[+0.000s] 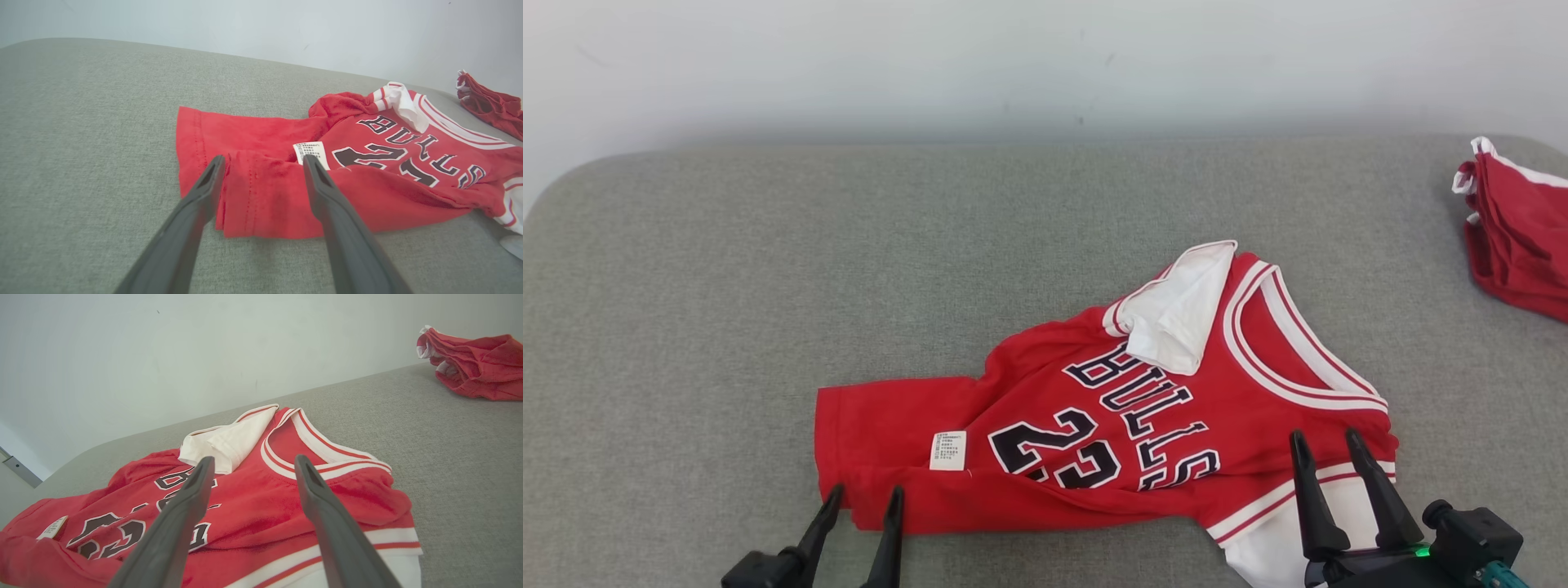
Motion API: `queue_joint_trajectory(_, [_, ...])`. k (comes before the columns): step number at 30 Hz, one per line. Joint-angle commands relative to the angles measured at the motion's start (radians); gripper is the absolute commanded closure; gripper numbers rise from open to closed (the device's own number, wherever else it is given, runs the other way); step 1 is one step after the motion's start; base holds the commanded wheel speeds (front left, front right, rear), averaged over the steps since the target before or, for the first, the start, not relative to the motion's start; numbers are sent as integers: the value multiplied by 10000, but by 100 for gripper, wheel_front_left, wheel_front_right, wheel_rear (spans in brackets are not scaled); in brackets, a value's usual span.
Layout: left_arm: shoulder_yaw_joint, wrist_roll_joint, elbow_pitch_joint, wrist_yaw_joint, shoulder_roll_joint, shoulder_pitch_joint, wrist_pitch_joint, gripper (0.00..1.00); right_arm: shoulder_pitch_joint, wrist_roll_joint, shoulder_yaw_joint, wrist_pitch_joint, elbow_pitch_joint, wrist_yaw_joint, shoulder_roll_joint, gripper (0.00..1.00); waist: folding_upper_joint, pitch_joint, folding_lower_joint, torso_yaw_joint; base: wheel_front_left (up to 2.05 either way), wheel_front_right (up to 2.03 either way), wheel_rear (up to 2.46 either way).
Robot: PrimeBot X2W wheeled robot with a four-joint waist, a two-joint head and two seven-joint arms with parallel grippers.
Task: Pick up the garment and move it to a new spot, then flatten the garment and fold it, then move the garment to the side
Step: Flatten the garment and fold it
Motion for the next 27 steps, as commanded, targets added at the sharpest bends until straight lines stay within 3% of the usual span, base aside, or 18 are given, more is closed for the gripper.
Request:
queue_joint_trajectory(1, [133,160,-86,-67,-94,217,-30,0,91,-58,19,-44,13,-28,-11,0,0,-158,1,121,0,0,0])
queue_joint_trajectory(6, [1087,734,-520,-433,-435,749,-31,0,169,-51,81,-44,41,-28,18,0,0,-304,1,133,0,0,0])
queue_joint_trajectory(12, [1736,1379,-460,-778,-364,598,-31,0,261,16,122,-44,99,-28,-7,0,0,-428,1,-4,0,0,0])
queue_joint_trajectory(18, [1792,1556,207,-1117,224,-615,175,0,102,77,146,-44,202,-28,-52,0,0,-262,1,-304,0,0,0])
queue_joint_trajectory(27, [1684,700,970,-1488,1294,-2747,1752,0,-354,137,191,-44,516,-28,170,0,0,304,1,-868,0,0,0])
